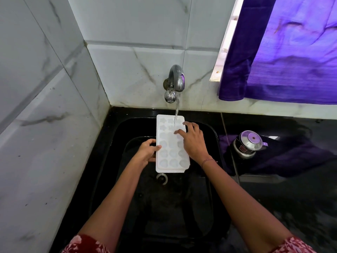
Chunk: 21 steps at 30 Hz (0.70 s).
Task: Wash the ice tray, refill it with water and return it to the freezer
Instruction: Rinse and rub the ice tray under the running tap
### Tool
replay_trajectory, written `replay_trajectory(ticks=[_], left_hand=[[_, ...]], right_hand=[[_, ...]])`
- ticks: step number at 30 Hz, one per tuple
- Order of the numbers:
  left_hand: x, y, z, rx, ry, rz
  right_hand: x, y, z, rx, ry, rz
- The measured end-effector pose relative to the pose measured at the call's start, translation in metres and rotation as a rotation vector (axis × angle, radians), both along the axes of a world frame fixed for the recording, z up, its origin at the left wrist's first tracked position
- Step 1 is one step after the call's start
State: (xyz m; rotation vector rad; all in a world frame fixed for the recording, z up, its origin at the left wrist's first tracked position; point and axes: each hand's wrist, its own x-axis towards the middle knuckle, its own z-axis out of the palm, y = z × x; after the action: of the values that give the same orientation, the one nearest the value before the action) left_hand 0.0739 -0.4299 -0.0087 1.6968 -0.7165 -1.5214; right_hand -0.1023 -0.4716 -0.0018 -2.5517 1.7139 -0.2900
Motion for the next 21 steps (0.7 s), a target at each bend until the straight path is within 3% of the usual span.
replay_trajectory(ticks=[21], left_hand=[[-0.004, -0.011, 0.003, 0.009, 0.026, -0.024]], right_hand=[[0.005, -0.009, 0.002, 0.04, 0.18, 0.098]])
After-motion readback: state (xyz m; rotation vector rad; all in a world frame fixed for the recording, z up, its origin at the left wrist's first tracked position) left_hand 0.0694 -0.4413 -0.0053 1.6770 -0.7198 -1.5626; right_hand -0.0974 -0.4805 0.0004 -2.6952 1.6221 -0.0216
